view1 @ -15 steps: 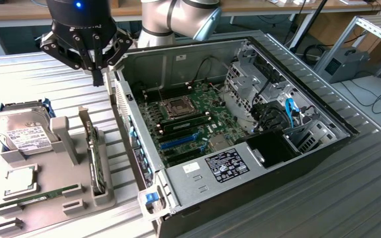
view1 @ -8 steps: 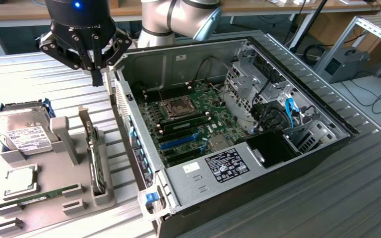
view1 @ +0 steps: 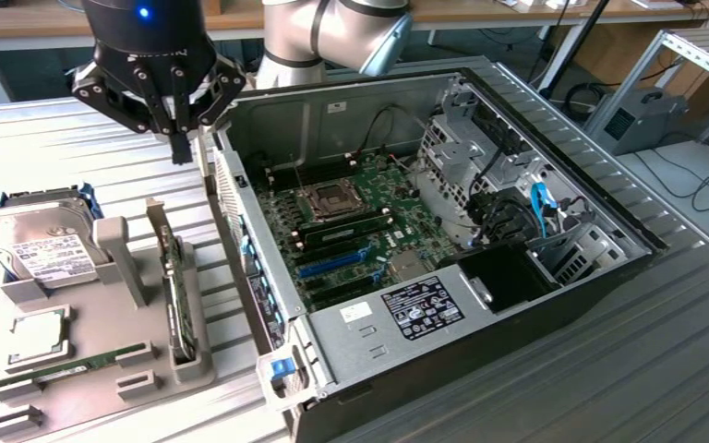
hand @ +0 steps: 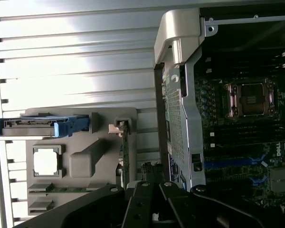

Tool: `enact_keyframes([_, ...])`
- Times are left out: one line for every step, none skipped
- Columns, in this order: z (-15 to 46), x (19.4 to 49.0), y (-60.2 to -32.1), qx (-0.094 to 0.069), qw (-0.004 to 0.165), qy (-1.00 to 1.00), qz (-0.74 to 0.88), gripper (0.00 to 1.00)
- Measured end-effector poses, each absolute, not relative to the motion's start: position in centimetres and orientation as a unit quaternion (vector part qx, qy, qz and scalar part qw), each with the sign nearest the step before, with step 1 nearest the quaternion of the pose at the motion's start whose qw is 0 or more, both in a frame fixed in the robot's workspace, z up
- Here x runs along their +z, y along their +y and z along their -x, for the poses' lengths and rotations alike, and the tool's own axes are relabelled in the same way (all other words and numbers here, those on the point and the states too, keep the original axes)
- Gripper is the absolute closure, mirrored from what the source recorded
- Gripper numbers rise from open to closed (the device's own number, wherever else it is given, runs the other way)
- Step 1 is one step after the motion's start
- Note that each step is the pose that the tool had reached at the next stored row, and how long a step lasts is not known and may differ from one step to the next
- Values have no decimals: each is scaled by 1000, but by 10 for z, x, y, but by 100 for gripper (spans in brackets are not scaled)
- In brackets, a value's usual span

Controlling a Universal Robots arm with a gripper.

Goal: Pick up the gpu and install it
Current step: 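Reach for the gpu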

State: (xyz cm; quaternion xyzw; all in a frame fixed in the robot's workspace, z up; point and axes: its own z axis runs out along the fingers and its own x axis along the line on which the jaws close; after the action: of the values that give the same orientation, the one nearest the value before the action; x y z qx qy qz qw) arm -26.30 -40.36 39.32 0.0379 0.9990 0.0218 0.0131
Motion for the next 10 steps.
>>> enact_keyframes([263,393,-404,22,13,999,-38,89])
enact_keyframes([263,393,-405,22,13,999,-38,89])
enact_keyframes([264,393,-406,22,13,999,-38,89])
enact_keyframes([264,393,-406,22,13,999,-38,89])
enact_keyframes([264,393,-407,22,13,999,-38,89])
enact_keyframes([264,393,-407,22,13,999,-38,89])
enact_keyframes([264,393,-408,22,13,999,-38,89])
enact_keyframes([264,393,-408,22,13,999,-38,89])
enact_keyframes([265,393,-409,22,13,999,-38,89])
enact_keyframes([265,393,-410,22,13,999,-38,89])
